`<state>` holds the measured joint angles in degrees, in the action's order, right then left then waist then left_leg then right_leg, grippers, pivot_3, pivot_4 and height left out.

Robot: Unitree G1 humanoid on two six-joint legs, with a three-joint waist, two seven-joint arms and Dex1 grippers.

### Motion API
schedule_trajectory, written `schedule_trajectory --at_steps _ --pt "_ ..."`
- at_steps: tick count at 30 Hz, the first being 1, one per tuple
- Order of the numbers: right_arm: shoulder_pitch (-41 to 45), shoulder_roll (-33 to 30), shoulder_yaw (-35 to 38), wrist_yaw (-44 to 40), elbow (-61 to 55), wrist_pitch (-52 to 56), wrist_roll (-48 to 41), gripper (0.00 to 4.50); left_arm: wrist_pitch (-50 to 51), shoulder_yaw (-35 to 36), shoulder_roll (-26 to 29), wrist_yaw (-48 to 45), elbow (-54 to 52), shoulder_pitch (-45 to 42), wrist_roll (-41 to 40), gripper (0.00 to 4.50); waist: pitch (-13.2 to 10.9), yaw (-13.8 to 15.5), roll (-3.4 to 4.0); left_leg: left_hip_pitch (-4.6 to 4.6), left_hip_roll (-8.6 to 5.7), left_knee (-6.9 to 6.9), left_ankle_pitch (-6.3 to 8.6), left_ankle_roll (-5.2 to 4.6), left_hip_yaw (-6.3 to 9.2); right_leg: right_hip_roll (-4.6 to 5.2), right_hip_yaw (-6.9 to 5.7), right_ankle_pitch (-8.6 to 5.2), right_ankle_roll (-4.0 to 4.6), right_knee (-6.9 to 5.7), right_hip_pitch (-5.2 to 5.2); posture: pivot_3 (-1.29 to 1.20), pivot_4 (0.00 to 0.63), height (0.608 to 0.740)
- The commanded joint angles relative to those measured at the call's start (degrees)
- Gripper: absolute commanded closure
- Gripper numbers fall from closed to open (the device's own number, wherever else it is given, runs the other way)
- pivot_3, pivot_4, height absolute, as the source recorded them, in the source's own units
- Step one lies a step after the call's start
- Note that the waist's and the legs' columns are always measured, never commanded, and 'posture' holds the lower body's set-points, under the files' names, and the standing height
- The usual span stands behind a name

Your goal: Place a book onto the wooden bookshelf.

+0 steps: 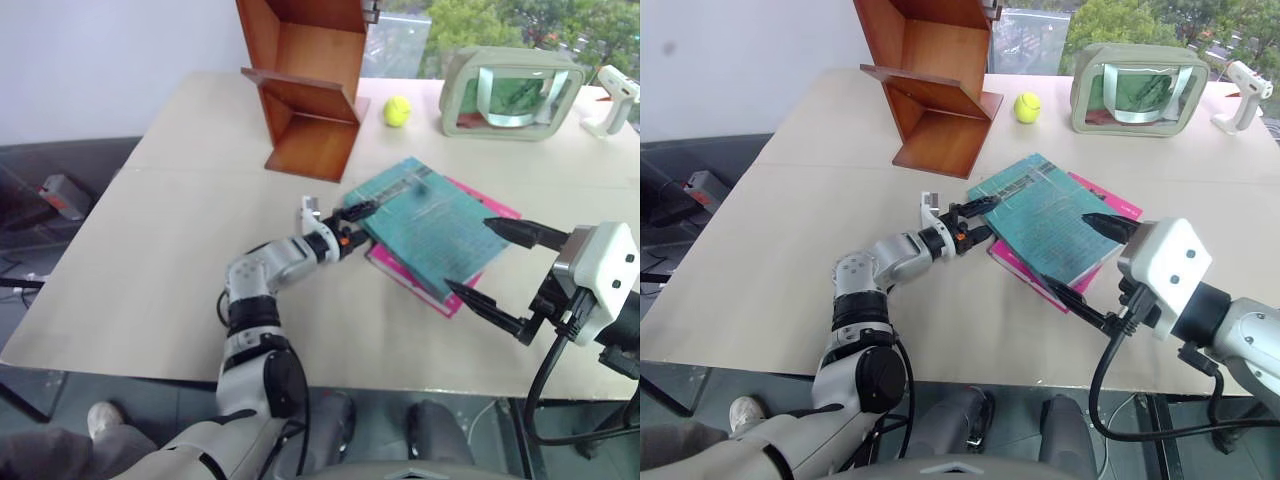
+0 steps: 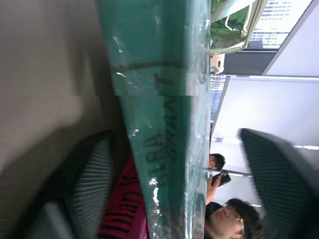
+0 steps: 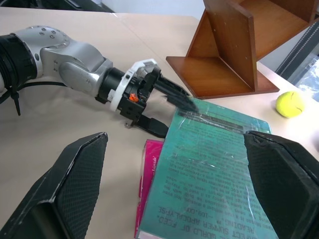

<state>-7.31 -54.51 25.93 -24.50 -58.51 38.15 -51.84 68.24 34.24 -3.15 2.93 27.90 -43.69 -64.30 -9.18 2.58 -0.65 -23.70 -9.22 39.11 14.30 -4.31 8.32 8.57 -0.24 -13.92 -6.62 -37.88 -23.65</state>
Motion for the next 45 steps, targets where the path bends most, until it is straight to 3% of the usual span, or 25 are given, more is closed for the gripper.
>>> schedule_trajectory --at_steps 1,5,14,18,20,22,27,32,35,41,45 --pt "-0.6 -1.0 2.5 1.3 -1.5 -2.0 -0.9 0.00 1.2 -0.1 0.4 -1.9 3.0 -0.6 -1.3 2.31 0.0 0.0 0.00 0.00 -0.01 0.00 0.00 0.00 0.00 0.00 0.00 0.00 0.00 0.00 0.00 0.00 0.150 0.736" --pt "-0.8 -0.8 2.2 1.7 -1.5 -2.0 -0.4 0.00 6.8 1.2 3.7 -4.1 3.0 -0.9 -5.5 4.20 0.0 0.0 -0.01 0.00 -0.02 0.02 0.00 0.00 0.01 0.00 0.00 0.00 -0.01 -0.02 -0.01 0.00 0.150 0.736" --pt "0.9 1.5 0.7 1.3 -0.3 -2.9 1.2 0.00 18.2 1.1 11.6 -8.2 -4.7 -1.5 -15.7 4.20 0.0 -0.3 -0.03 -0.03 -0.01 0.01 0.00 0.00 0.00 -0.04 0.02 0.00 0.00 -0.05 -0.08 0.00 0.150 0.736" --pt "2.6 2.9 3.4 1.6 0.4 -3.7 -2.5 0.00 17.6 -6.5 19.7 -16.4 -21.5 -3.4 -14.0 4.20 -0.1 -0.4 -0.16 -0.06 0.02 0.01 0.00 0.01 0.00 -0.04 0.06 0.01 0.00 -0.06 -0.11 0.00 0.150 0.736" --pt "4.7 3.4 5.5 3.0 1.4 -4.7 -6.9 0.00 9.7 -10.0 23.7 -23.7 -29.1 -5.8 -9.1 4.20 -0.1 -0.4 -0.17 -0.07 0.02 -0.01 0.00 0.02 0.00 -0.04 0.09 0.01 0.01 -0.03 -0.11 0.00 0.150 0.736" --pt "7.1 3.1 7.9 4.6 2.6 -5.6 -12.3 0.00 -5.3 -17.1 29.9 -35.1 -34.2 -8.1 2.9 4.20 -0.1 -0.2 -0.15 -0.09 0.01 -0.02 0.00 0.02 -0.02 -0.02 0.07 0.05 0.08 0.02 -0.10 0.00 0.150 0.736" --pt "10.0 1.8 10.1 5.1 5.7 -6.2 -16.3 0.00 -36.0 -32.4 41.9 -55.4 -30.5 -17.9 28.4 4.20 -0.1 -0.2 -0.12 0.02 0.05 -0.24 0.14 0.28 -0.09 -0.04 0.06 0.19 0.30 0.35 0.01 0.00 0.150 0.736" --pt "10.7 1.8 7.8 4.1 6.8 -6.8 -13.8 0.00 -56.5 -37.4 44.2 -66.9 -19.4 -31.6 41.0 4.20 -0.2 -0.3 -0.17 -0.09 0.05 -0.38 -0.01 0.01 0.01 -0.05 -0.10 0.19 0.29 0.59 -0.03 0.00 0.150 0.736" --pt "11.7 2.5 5.9 3.8 7.2 -7.6 -12.2 0.00 -69.5 -40.8 46.3 -73.7 -10.3 -35.6 48.7 4.20 -0.2 -0.9 -0.18 -0.09 0.07 -0.60 -0.01 0.00 0.03 -0.04 -0.14 0.20 0.28 0.82 -0.04 0.00 0.150 0.736" --pt "12.4 4.2 2.8 3.0 7.8 -9.1 -8.5 0.00 -91.0 -43.5 45.6 -76.6 6.6 -43.5 58.8 4.20 -0.3 -1.9 -0.21 -0.04 0.06 -0.75 -0.02 -0.02 0.11 -0.07 -0.15 0.20 0.27 0.96 -0.04 0.00 0.150 0.736" --pt "13.2 5.1 1.2 2.8 8.1 -9.8 -6.7 0.00 -94.8 -46.2 46.1 -74.2 17.0 -48.3 66.4 4.20 -0.5 -1.9 -0.48 -0.13 0.04 -0.67 -0.02 -0.03 0.15 -0.07 -0.20 0.20 0.26 0.92 -0.08 0.00 0.150 0.736"
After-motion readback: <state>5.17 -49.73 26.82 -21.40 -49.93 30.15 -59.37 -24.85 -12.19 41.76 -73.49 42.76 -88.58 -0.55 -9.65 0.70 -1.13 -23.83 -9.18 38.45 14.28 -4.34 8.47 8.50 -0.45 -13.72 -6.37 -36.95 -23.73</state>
